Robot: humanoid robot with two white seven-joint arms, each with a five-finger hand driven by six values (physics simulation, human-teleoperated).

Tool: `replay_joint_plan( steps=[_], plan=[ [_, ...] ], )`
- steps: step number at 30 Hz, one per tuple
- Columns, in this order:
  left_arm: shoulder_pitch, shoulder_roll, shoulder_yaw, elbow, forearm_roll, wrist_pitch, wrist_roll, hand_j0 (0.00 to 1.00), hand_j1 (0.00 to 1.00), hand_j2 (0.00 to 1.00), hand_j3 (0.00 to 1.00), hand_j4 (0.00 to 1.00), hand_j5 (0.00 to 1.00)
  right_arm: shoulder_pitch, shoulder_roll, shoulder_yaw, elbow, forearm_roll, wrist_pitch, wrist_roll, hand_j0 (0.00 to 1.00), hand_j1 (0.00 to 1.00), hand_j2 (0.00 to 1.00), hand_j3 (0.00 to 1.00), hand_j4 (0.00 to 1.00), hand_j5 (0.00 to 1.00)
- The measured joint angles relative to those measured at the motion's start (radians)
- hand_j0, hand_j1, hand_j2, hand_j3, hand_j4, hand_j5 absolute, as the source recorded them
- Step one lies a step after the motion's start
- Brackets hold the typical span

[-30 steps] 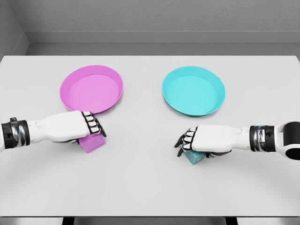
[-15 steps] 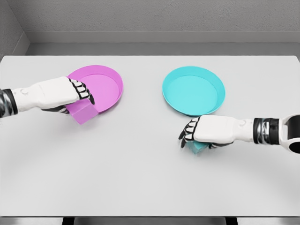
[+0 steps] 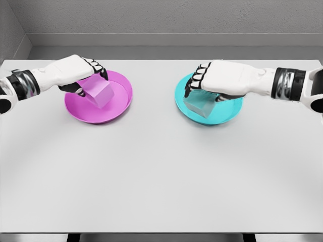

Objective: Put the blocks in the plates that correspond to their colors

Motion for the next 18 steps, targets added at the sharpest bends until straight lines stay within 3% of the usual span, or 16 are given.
replay_joint_plan(
  steps=[2,3,4,9,18],
  plan=[
    [-0.002,-0.017,-0.001,0.027,-0.003,0.014,-0.001,0.56,0.56,0.56,0.56,0.56,0.56,-0.005,0.045,0.001,0.062,0.019,-0.001,0.0,0.67,0.67,0.67,0.67,0.67,0.67],
    [-0.002,-0.022,-0.001,0.037,-0.004,0.019,0.0,0.59,0.59,0.59,0.59,0.59,0.59,-0.005,0.061,0.001,0.082,0.027,-0.001,0.0,0.75,0.75,0.75,0.75,0.75,0.75],
    [-0.002,-0.026,-0.001,0.047,-0.004,0.022,0.0,0.72,0.72,0.72,0.72,0.72,0.72,0.0,0.072,0.001,0.097,0.035,-0.001,0.0,1.0,1.0,1.0,1.0,1.0,1.0],
    [-0.006,-0.043,0.0,0.076,-0.002,0.058,0.0,0.98,0.98,0.98,0.98,0.98,0.98,0.005,0.088,-0.011,0.127,0.048,-0.001,0.0,1.0,1.0,1.0,1.0,1.0,1.0],
    [-0.008,-0.048,0.002,0.078,0.007,0.07,0.003,1.0,1.0,1.0,1.0,1.0,1.0,0.021,0.076,-0.108,0.133,0.042,-0.001,0.0,1.0,1.0,1.0,1.0,1.0,1.0]
  ],
)
